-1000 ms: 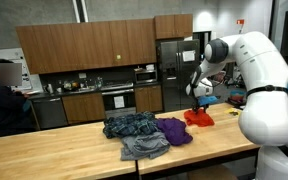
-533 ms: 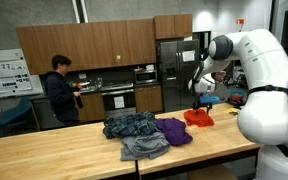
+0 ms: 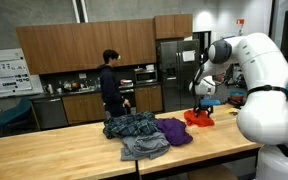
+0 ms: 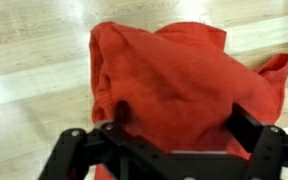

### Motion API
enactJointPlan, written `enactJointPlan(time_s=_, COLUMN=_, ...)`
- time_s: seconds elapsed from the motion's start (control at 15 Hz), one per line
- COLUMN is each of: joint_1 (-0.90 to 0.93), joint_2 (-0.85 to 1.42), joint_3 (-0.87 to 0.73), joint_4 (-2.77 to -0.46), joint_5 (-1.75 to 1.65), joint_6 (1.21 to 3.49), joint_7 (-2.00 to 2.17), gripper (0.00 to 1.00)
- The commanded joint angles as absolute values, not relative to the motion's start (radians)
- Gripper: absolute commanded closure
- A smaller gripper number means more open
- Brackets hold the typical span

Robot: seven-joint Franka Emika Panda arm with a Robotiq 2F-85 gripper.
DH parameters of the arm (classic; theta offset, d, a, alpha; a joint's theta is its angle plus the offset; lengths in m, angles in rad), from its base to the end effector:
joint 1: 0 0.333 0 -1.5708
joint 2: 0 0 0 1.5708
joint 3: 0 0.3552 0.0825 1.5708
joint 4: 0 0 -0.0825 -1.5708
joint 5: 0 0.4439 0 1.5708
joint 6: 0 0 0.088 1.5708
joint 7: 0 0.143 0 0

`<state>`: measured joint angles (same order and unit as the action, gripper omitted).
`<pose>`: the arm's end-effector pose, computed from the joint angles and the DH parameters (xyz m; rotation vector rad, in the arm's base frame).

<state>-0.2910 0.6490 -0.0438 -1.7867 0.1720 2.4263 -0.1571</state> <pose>0.6803 -0.2304 0.1385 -3.0224 0.4557 -0.0207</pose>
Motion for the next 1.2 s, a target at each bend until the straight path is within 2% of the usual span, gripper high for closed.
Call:
enactJointPlan(time_s=0.0, joint_1=-0.292, joint_2=0.672, joint_3=-0.066, joint_4=-1.782, joint_5=0.146, joint_6=2.449, joint_7=-0.178, gripper=0.00)
enactJointPlan(time_s=0.53, joint_1=-0.282, joint_2=0.696, joint_3=-0.068, joint_4=-1.802, joint_5=0.066, joint_6=2.526, joint_7=-0.223, gripper=0.00)
enactJointPlan(time_s=1.13, joint_1=-0.318, joint_2=0.756, joint_3=-0.033, joint_4=-1.733, joint_5=0.081, joint_6=2.475, joint_7=-0.299, gripper=0.00)
